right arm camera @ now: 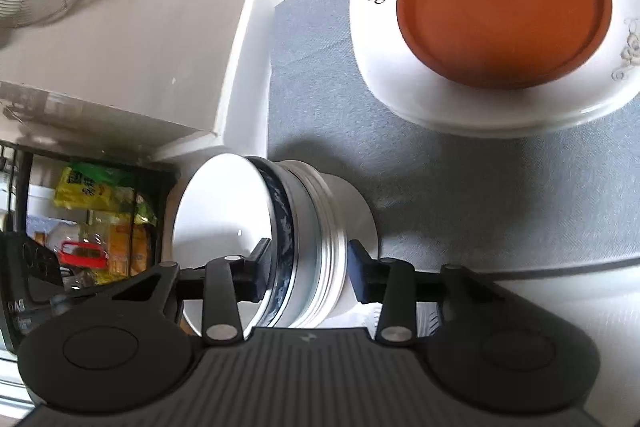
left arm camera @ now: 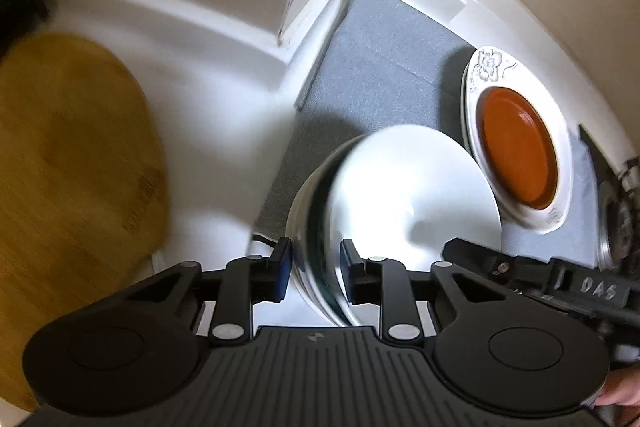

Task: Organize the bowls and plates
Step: 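Lower the bowl stack with both grippers onto the brown plate, then set the bowl stack down and open both grippers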

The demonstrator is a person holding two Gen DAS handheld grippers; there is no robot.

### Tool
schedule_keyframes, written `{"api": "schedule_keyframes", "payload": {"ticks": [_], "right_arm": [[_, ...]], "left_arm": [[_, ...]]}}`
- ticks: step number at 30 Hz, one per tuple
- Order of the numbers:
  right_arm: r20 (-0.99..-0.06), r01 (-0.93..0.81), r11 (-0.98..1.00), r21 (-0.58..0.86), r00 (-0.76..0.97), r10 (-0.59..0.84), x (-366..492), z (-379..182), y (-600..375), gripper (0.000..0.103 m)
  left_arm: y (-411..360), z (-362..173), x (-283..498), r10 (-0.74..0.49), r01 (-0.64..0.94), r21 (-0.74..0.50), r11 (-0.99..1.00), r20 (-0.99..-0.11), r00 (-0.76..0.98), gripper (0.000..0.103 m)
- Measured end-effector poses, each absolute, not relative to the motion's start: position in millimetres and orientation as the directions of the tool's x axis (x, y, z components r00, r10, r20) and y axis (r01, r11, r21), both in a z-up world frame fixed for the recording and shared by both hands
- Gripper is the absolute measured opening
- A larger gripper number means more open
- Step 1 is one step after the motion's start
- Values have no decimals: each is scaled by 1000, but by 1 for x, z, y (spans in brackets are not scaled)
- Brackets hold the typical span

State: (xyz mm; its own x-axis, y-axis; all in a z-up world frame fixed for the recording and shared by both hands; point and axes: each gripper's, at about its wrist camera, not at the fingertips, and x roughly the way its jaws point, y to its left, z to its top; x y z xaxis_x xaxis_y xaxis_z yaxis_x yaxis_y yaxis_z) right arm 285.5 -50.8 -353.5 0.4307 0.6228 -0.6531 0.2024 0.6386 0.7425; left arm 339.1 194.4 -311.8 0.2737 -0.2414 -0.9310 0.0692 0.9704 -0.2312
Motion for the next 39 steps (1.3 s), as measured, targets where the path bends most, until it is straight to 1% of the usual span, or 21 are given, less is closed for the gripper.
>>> {"api": "schedule_keyframes", "payload": {"ticks": [3, 7, 8, 9, 10, 11, 12, 13, 14, 15, 17, 18, 19, 20, 23, 25, 26, 33, 39], "right_arm": [[-660, 190, 654, 732, 432, 614, 285, -352, -49, 40], [-654, 216, 635, 742, 439, 616, 286, -360, -54, 42], [-647, 229, 619, 752, 437, 624, 287, -364, -56, 42], [-631, 249, 589, 769, 442, 637, 287, -368, -60, 44], [-625, 275, 567, 777, 449, 638, 286, -371, -64, 48], [-630, 297, 560, 773, 457, 628, 286, -371, -67, 57], [-632, 298, 562, 771, 467, 619, 285, -370, -70, 67], [-631, 293, 565, 771, 471, 616, 285, -369, -71, 73], [-629, 289, 565, 773, 467, 622, 286, -370, -72, 81], [-624, 286, 560, 778, 456, 634, 287, -372, -71, 84], [-634, 297, 563, 771, 442, 635, 289, -377, -68, 84], [-636, 305, 561, 770, 436, 636, 290, -380, -68, 80], [-630, 313, 548, 776, 439, 641, 291, -384, -67, 72], [-613, 314, 527, 790, 438, 658, 292, -388, -65, 54], [-630, 315, 547, 776, 437, 642, 293, -386, -60, 46], [-627, 314, 544, 778, 444, 640, 293, -381, -62, 39], [-618, 296, 545, 784, 452, 644, 294, -377, -62, 33], [-611, 303, 532, 790, 458, 646, 289, -375, -66, 32], [-614, 290, 546, 786, 470, 634, 282, -366, -70, 33]], "left_arm": [[192, -310, 337, -237, 85, -222, 971, -929, 285, 28], [190, -310, 340, -253, 111, -231, 967, -930, 266, 31], [194, -311, 344, -274, 94, -259, 961, -929, 250, 33], [200, -314, 348, -294, 63, -288, 956, -927, 230, 41], [207, -318, 352, -303, 34, -303, 953, -930, 208, 54], [212, -322, 355, -296, 16, -299, 954, -934, 198, 61], [214, -326, 357, -287, 20, -289, 957, -937, 197, 71], [215, -330, 359, -292, 35, -291, 956, -937, 193, 73], [216, -335, 361, -312, 38, -310, 950, -933, 177, 73], [219, -342, 364, -341, 19, -342, 940, -929, 146, 75], [223, -355, 370, -436, -27, -440, 898, -895, 90, 67], [223, -357, 370, -472, -41, -476, 879, -878, 82, 56], [222, -356, 371, -476, -46, -481, 875, -875, 86, 55], [220, -352, 370, -462, -38, -467, 883, -882, 95, 54], [217, -343, 367, -436, -19, -441, 897, -891, 129, 48], [217, -339, 365, -422, -15, -428, 904, -897, 130, 46], [218, -337, 363, -416, -14, -422, 907, -899, 134, 45], [213, -335, 364, -397, -6, -401, 916, -909, 125, 45], [208, -327, 364, -405, 16, -407, 913, -905, 128, 45]]}}
